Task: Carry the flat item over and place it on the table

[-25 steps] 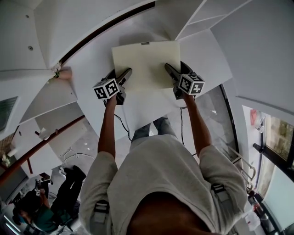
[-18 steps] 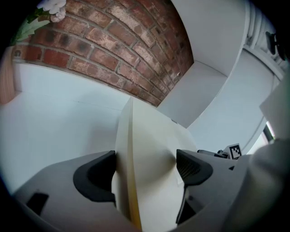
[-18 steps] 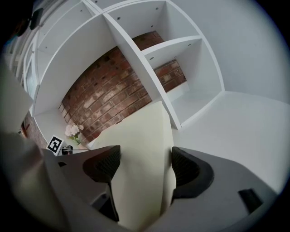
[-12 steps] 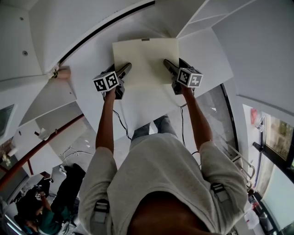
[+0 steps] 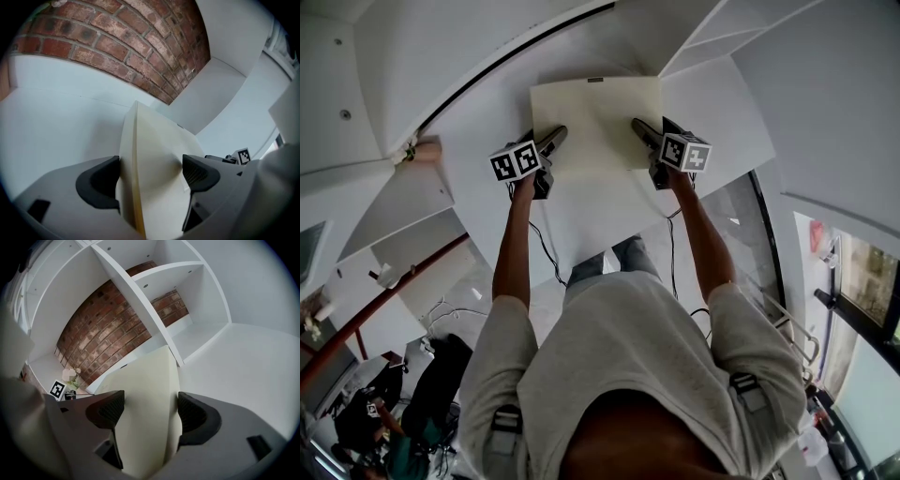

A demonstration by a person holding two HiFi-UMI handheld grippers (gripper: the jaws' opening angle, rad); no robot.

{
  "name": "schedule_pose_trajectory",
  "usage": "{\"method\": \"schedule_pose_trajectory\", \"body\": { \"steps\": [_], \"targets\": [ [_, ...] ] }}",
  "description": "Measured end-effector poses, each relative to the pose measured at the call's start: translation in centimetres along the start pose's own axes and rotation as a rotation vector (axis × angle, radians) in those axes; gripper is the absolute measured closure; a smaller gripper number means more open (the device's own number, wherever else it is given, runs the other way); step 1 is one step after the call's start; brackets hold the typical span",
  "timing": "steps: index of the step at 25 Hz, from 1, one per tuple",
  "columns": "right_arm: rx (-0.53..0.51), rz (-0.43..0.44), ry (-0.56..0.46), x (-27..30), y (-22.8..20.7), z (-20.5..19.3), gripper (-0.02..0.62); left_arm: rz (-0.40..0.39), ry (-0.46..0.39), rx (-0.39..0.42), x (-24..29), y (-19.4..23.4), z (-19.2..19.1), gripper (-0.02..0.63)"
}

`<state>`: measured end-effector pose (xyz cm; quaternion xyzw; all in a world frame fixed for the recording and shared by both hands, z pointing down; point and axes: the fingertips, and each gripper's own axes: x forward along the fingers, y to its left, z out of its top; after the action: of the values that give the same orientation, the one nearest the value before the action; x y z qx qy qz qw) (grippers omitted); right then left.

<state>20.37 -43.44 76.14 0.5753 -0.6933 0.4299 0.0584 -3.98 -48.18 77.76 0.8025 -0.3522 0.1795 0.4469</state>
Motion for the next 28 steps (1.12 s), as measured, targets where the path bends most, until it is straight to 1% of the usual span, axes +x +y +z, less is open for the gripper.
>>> {"method": "schedule_pose_trajectory", "body": {
  "steps": [7,19,22,25,28],
  "targets": [
    [0.019,-0.007,0.011,0.6,-0.4,-0.1,0.219,0.004,0.016,-0.03,0.5,0.6,-0.2,0.179],
    [0.038,-0.003,0.023,0.9,-0.8,-0.3,0.219,0.008,0.022,-0.035,0.9,0.9,-0.2,0.179],
    [0.04,0.004,0.019,0.9,-0.8,-0.3,0.219,0.0,0.021,-0.025,0.9,0.8,-0.1,0.179],
    [0.037,0.004,0.015,0.8,-0.7,-0.3,0.219,-0.003,0.013,0.012,0.6,0.6,0.3,0.179],
    [-0.007,-0.019,0.01,0.3,-0.7,0.0,0.219,0.015,-0.027,0.041,-0.2,0.6,1.2,0.179]
  ]
}}
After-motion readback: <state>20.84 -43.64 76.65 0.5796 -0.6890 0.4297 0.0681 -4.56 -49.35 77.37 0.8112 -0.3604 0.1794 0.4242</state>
